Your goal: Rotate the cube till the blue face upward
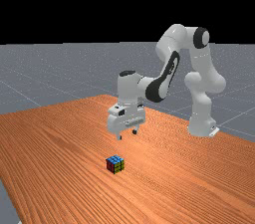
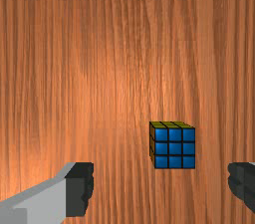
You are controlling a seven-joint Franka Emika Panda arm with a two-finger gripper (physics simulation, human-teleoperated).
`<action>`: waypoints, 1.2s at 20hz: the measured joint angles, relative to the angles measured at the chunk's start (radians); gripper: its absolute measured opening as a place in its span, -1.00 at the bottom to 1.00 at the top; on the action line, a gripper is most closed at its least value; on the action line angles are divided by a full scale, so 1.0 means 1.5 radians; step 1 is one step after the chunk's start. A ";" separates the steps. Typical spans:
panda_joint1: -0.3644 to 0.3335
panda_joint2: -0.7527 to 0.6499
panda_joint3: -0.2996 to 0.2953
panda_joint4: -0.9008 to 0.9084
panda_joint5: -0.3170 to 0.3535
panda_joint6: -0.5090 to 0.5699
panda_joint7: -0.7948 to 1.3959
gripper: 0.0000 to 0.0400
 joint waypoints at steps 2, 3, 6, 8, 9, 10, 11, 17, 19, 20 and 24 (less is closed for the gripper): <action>0.002 0.000 -0.003 0.001 0.004 -0.003 0.019 1.00; 0.002 -0.001 -0.003 0.001 0.005 -0.004 0.023 1.00; 0.003 -0.031 -0.013 -0.008 0.011 -0.039 0.064 -0.26; 0.005 -0.045 -0.022 -0.005 0.016 -0.057 0.108 -0.73; 0.006 -0.047 -0.025 -0.004 0.018 -0.062 0.131 -0.83; 0.008 -0.048 -0.028 -0.003 0.021 -0.067 0.155 -0.90; 0.011 -0.048 -0.032 -0.001 0.024 -0.071 0.178 -0.94; 0.024 -0.039 -0.049 0.014 0.043 -0.096 0.320 -1.00; 0.028 -0.035 -0.054 0.020 0.050 -0.104 0.366 -1.00; 0.030 -0.033 -0.057 0.023 0.054 -0.107 0.389 -1.00; 0.038 -0.026 -0.068 0.033 0.071 -0.121 0.481 -1.00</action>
